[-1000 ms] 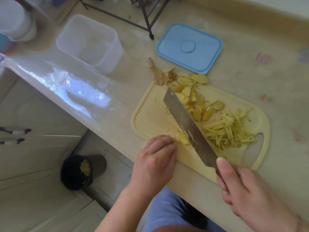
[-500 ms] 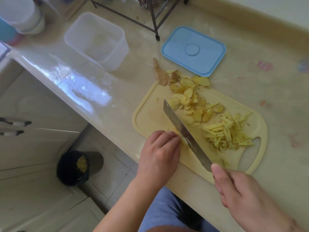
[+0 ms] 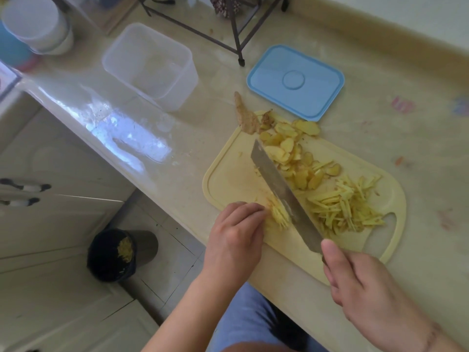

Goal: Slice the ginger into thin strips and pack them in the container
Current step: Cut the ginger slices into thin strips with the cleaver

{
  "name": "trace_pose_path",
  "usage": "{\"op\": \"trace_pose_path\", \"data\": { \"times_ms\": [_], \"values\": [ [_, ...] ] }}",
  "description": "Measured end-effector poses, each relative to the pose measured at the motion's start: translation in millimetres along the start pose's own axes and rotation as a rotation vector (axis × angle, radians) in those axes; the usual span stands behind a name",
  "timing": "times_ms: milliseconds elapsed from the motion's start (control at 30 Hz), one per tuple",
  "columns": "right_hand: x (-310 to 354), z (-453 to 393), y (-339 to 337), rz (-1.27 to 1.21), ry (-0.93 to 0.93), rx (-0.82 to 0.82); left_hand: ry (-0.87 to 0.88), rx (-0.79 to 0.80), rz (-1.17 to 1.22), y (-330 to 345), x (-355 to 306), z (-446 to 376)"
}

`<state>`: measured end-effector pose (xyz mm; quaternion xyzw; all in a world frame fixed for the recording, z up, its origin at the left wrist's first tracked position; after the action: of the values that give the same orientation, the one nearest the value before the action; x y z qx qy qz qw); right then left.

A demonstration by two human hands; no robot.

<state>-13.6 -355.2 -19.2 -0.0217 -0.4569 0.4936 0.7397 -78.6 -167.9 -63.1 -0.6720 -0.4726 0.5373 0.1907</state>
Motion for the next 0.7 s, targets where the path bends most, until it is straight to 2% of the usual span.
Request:
{"op": "trace_pose_path", "data": {
  "times_ms": [167,400,700],
  "values": [
    [0,13,-1,0.036,0.011,0.039,-0.056,-0.065,-0.063,-5,2,6],
    [-3,13,14,0.087,0.039,0.066,-0.056,-0.032,-0.111,-1,-1,6],
    [6,3,23,0.082,-0.055,0.030,-0.055,-0.012,-0.148,-2,-4,5]
  ]
}}
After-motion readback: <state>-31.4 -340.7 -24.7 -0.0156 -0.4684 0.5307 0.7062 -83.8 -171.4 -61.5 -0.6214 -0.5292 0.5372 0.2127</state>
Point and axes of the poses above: each hand's wrist, its own z-axis away from the middle knuckle, its own y-axis out of the palm, x = y × z, the point moved 3 cm from there along -z, towards the middle knuckle, and after that the axes turned 4 degrees about y, right-handed, at the moved point
